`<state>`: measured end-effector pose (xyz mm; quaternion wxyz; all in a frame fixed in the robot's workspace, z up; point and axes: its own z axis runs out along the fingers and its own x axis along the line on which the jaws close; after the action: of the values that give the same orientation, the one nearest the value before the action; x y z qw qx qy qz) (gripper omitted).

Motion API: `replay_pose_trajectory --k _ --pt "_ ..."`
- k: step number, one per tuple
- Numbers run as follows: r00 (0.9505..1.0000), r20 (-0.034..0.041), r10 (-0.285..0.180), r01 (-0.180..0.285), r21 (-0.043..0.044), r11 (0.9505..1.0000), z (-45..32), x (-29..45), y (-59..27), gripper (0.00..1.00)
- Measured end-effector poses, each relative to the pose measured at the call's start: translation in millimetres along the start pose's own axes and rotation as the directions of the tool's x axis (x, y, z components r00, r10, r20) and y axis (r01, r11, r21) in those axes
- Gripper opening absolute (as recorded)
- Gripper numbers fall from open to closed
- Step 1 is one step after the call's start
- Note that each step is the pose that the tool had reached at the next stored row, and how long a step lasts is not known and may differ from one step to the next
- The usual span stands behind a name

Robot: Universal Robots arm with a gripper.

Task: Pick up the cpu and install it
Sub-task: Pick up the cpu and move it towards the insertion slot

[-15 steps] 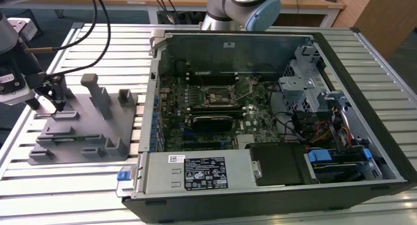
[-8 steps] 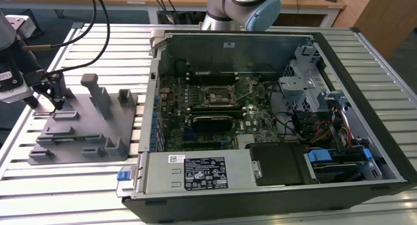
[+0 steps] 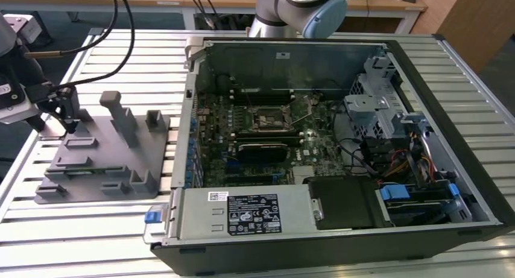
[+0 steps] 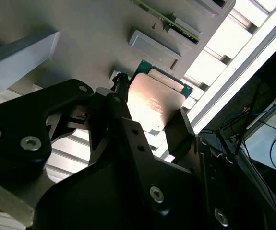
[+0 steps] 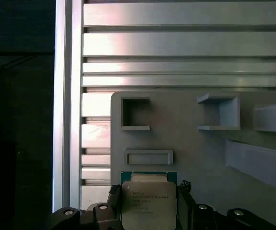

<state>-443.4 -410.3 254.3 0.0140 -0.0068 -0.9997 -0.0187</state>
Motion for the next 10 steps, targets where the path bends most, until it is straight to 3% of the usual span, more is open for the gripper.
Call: replay_pose_trajectory --k 5,10 --pt "1.0 0.0 0.0 0.0 0.0 1.0 -6.4 0.2 0.2 0.54" --pt "1.0 -0.0001 0.0 0.0 0.0001 1.0 -7.0 0.2 0.3 0.54"
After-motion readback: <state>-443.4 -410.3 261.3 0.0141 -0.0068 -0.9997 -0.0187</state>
